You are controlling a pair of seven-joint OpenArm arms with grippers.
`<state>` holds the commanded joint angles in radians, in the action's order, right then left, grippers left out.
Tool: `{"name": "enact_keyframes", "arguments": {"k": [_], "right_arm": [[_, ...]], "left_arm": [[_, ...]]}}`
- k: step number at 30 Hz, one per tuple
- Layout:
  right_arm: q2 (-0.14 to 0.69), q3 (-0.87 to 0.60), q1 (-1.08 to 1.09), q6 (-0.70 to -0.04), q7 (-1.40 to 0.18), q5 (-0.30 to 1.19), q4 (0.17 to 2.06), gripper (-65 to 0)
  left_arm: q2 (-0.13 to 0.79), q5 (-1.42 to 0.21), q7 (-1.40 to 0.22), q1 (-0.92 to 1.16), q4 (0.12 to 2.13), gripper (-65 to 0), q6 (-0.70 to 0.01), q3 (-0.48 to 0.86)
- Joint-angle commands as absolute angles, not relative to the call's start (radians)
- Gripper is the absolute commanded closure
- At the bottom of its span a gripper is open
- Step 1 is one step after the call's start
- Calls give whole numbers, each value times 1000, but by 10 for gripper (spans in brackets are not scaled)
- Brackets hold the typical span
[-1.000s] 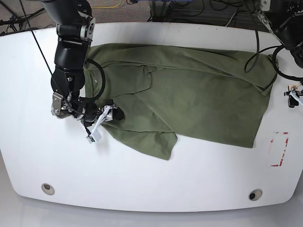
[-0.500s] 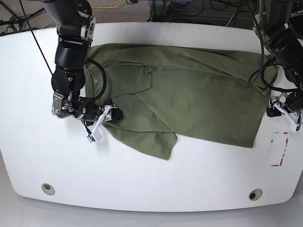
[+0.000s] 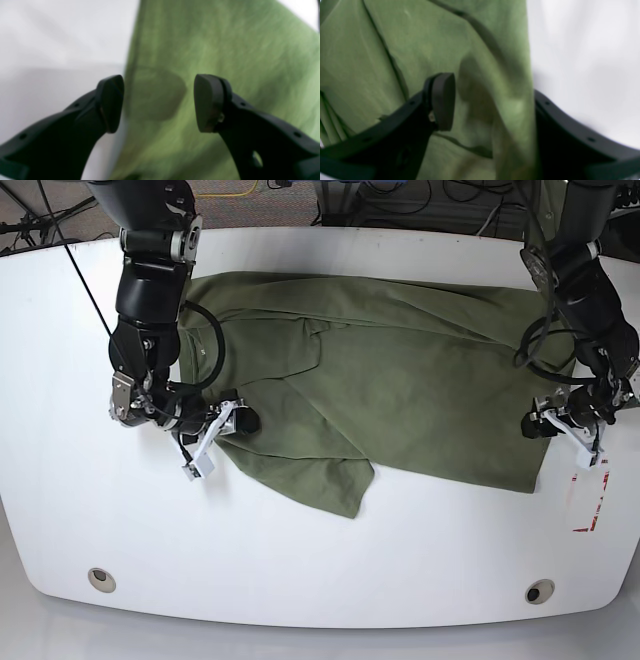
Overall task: Fold the T-shirt properly
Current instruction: 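Grasp the shirt edges with both grippers, then lift the shirt with both grippers and swing it over toward the robot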
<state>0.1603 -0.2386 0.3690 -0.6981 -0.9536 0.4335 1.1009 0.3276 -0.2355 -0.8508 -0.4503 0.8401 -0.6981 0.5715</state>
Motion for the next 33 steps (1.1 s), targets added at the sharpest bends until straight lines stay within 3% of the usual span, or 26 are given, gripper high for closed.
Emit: {"name": "enact_keyframes", "arguments": {"k": [9, 11, 14, 15, 17, 19, 23, 25, 33], "right_arm": [[162, -242, 369, -698, -952, 432, 1101, -308], [162, -242, 369, -698, -952, 430, 1101, -308], [162, -242, 369, -698, -952, 430, 1101, -306], [162, -242, 369, -698, -952, 430, 1101, -306], [162, -242, 369, -698, -952, 430, 1101, -303], [162, -240, 369, -698, -952, 430, 1101, -263], [162, -237, 377, -698, -955, 430, 1102, -79], [163, -237, 378, -698, -955, 430, 1102, -17], [199, -239, 380, -698, -1007, 430, 1208, 0]], "left_arm": [[325, -237, -803, -452, 811, -374, -698, 466], [325, -237, -800, -453, 814, -308, -698, 466], [323, -237, -800, -456, 816, -135, -698, 466], [326, -237, -800, -456, 816, -49, -698, 466], [328, -237, -800, -458, 817, 0, -698, 464], [329, -237, -800, -460, 820, 0, -698, 464], [329, -237, -806, -449, 918, 0, -698, 464], [328, -237, -816, -446, 984, 0, -698, 464], [323, -240, -944, -375, 1308, 0, -698, 464]]}}
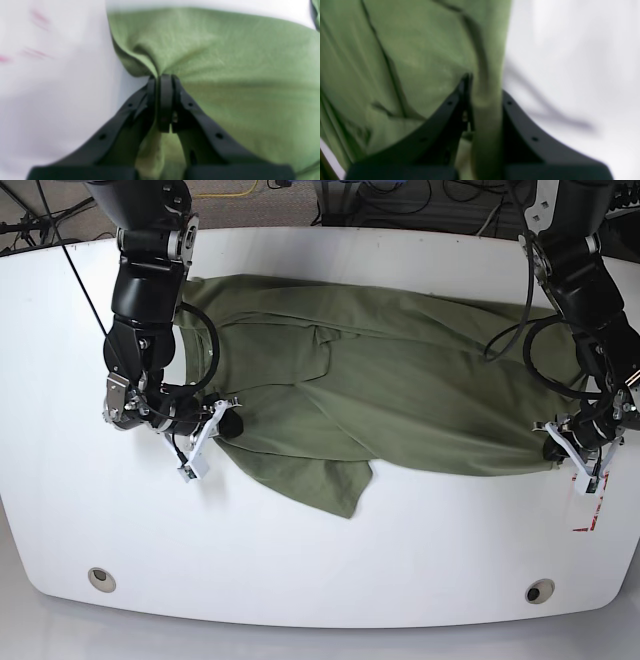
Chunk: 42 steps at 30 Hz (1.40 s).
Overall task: Fold the T-shirt properly
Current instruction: 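Lift the shirt with both grippers and swing it over toward the robot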
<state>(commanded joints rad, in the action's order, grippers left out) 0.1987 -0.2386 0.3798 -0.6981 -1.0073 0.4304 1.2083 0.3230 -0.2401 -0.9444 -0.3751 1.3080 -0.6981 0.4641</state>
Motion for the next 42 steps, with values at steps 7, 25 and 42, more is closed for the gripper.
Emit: {"name": "enact_keyframes", "arguments": {"k": [7, 25, 42], "right_arm": [[242, -237, 400, -698, -1049, 430, 1300, 0], [320, -234, 647, -698, -1176, 429, 1307, 0], [381, -162, 987, -698, -1300, 430, 1307, 0]], "left_arm": [[323, -242, -1018, -357, 1483, 0, -698, 464], [348, -294, -1040, -354, 1751, 0, -698, 427], [392, -292, -1041, -642, 1781, 0, -698, 392]]}}
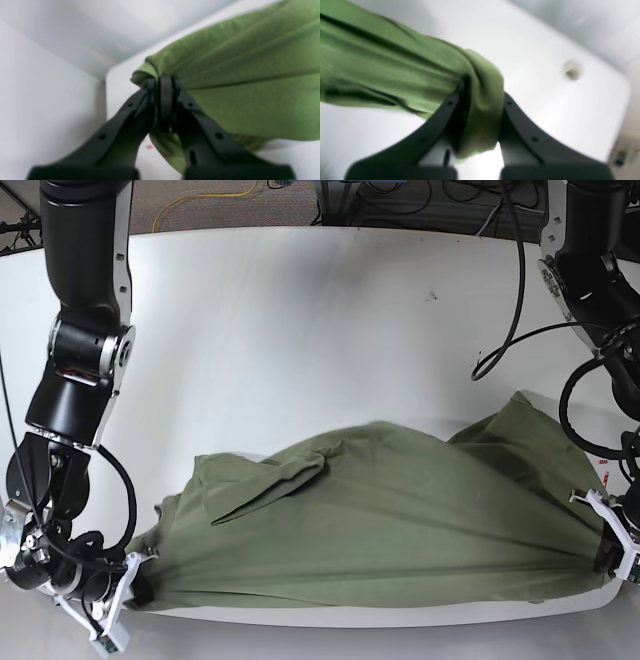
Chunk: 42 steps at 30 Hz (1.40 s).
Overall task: Fold the T-shirt properly
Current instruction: 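Lift the shirt with both grippers and swing it over toward the robot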
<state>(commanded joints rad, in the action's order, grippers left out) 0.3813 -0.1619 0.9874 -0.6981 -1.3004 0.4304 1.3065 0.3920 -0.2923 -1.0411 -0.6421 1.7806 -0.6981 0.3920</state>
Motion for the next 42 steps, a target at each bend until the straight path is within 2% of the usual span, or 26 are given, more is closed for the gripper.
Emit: {"name": "enact_keyframes", "arguments": {"k": [10, 21, 28, 33, 42], "right_arm": [[414, -77, 1156, -698, -1333, 437, 1311, 0], [443, -74, 1141, -698, -1334, 437, 1313, 0], [446, -82, 1001, -698, -1336, 437, 1392, 0], [438, -153, 842, -698, -1349, 437, 1481, 0], [398, -262, 532, -698, -1353, 437, 1587, 0]], "left_arm": [[392, -292, -1043, -765, 1741, 0, -698, 375], [392, -294, -1036, -662, 1738, 0, -698, 371], [389, -294, -1036, -532, 1744, 0, -698, 375], [387, -295, -1032, -443, 1744, 0, -698, 377], [390, -295, -912, -216, 1739, 0, -698, 378]]}}
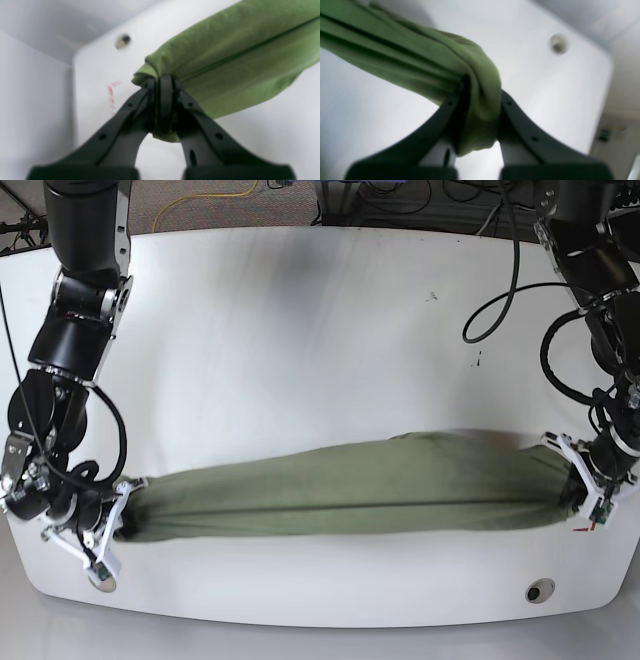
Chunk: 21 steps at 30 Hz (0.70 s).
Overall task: Fold the T-shirt properly
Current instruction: 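Lift the shirt with both grippers and swing it over toward the robot, then lay the shirt back down, dragging the held edge away with both grippers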
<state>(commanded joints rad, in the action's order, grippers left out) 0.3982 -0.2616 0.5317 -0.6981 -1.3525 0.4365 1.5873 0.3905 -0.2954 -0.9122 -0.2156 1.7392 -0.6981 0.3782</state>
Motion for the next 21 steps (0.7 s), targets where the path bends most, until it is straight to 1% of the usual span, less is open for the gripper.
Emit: {"name": "enact_keyframes", "arguments": {"k": [4, 9, 14, 21], "right_arm": [[386, -278, 410, -698, -1353, 437, 1641, 0], [358, -286, 288, -698, -1353, 437, 1678, 0], [331, -326, 173, -698, -1353, 437, 1721, 0], [329, -338, 47, -698, -1353, 437, 1768, 0]], "left_arm": [[390, -297, -909, -131, 1742, 0, -698, 384], [390, -295, -909, -42, 1739, 0, -698, 438], [390, -295, -909, 56, 1741, 0, -698, 441], [392, -294, -909, 168, 1739, 0, -698, 463]]}}
